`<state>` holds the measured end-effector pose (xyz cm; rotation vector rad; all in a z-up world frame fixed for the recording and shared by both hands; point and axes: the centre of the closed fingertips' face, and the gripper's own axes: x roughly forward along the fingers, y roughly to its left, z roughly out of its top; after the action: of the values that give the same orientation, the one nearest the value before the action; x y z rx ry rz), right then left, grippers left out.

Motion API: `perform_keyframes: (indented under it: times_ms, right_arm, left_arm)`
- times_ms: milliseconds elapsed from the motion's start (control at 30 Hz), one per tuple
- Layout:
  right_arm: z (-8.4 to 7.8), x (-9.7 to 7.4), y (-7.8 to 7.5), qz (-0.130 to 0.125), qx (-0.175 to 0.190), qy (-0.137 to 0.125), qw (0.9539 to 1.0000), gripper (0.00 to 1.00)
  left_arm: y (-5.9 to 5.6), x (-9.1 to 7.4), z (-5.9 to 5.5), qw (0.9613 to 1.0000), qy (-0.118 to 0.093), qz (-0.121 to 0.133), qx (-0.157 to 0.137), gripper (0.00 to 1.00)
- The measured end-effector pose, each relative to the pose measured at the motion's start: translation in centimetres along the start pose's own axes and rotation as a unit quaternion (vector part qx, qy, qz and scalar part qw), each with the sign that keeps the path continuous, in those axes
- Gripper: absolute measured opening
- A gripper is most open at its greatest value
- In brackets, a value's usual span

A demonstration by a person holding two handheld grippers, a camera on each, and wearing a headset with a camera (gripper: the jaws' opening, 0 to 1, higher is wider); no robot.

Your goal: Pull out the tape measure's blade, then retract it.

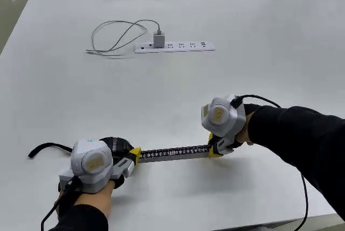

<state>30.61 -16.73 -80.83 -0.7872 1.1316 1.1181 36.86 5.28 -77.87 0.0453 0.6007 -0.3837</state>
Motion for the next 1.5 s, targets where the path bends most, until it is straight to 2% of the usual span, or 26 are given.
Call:
perform_keyframes:
  times_ms: [400, 1500]
  right_arm:
    - [0.3, 0.2, 0.0, 0.003, 0.003, 0.007, 1.0, 0.1]
    - [1.3, 0.5, 0.1, -0.004, -0.001, 0.001, 1.0, 0.1]
  left_arm:
    - [0.0, -0.1, 0.0, 1.0, 0.001, -0.001, 0.0, 0.65]
    - [0.0, 0.1, -0.1, 1.0, 0.0, -0.002, 0.001, 0.65]
